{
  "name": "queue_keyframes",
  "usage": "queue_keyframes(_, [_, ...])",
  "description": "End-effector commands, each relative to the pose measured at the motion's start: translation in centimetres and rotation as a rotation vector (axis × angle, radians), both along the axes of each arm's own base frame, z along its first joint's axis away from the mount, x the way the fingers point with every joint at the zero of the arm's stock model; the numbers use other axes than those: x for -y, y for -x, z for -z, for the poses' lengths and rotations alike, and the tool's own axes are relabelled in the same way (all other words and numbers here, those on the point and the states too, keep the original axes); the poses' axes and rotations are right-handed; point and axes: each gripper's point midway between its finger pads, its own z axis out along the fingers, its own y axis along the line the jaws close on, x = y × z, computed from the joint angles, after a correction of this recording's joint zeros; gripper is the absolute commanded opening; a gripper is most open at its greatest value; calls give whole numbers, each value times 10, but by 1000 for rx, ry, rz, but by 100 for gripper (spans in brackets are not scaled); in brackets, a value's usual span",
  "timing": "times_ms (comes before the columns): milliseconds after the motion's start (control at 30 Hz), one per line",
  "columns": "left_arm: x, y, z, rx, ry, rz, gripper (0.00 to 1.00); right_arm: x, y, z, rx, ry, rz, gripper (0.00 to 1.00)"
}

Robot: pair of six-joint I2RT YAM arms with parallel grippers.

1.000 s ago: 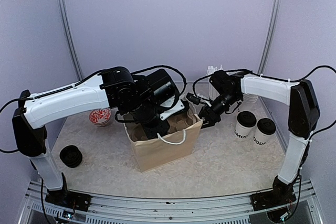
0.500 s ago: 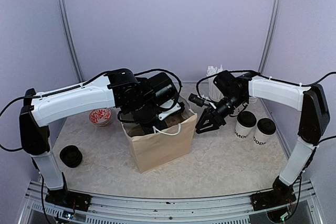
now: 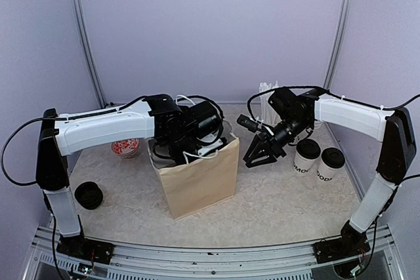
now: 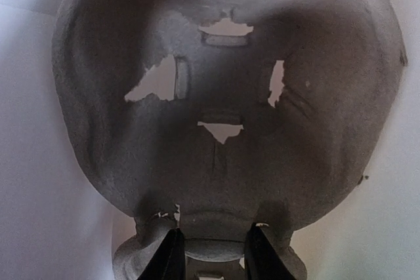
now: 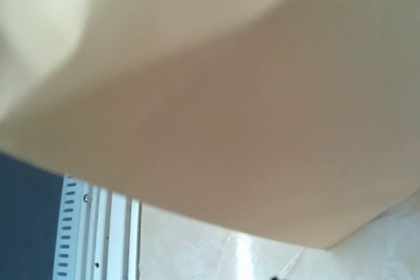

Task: Pack the takeout coffee

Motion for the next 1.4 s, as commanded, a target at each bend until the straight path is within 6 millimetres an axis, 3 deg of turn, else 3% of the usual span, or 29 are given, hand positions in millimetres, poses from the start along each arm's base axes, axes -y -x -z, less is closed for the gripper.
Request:
queue_keyframes(0, [2,0,18,-36,-11,11,30,0,10,-10,2,-26,-28,38])
queue_keyframes(400, [6,-2,48,-79,-11,30,32,-1,8,-3,-6,-12,-29,38])
queue_keyframes(733, [2,-6,49,-86,-17,13,39,-1,6,-1,-7,-4,-28,39])
queue_keyframes(933, [5,-10,29,-64,5,0,45,-2,5,-3,-1,-4,-30,39])
queue_keyframes(1233, [34,-16,-44,29,184,35,47,1,5,-11,8,5,-39,40])
queue_keyframes(1367, [36,-18,-55,56,200,47,47,4,5,-11,14,13,-33,41])
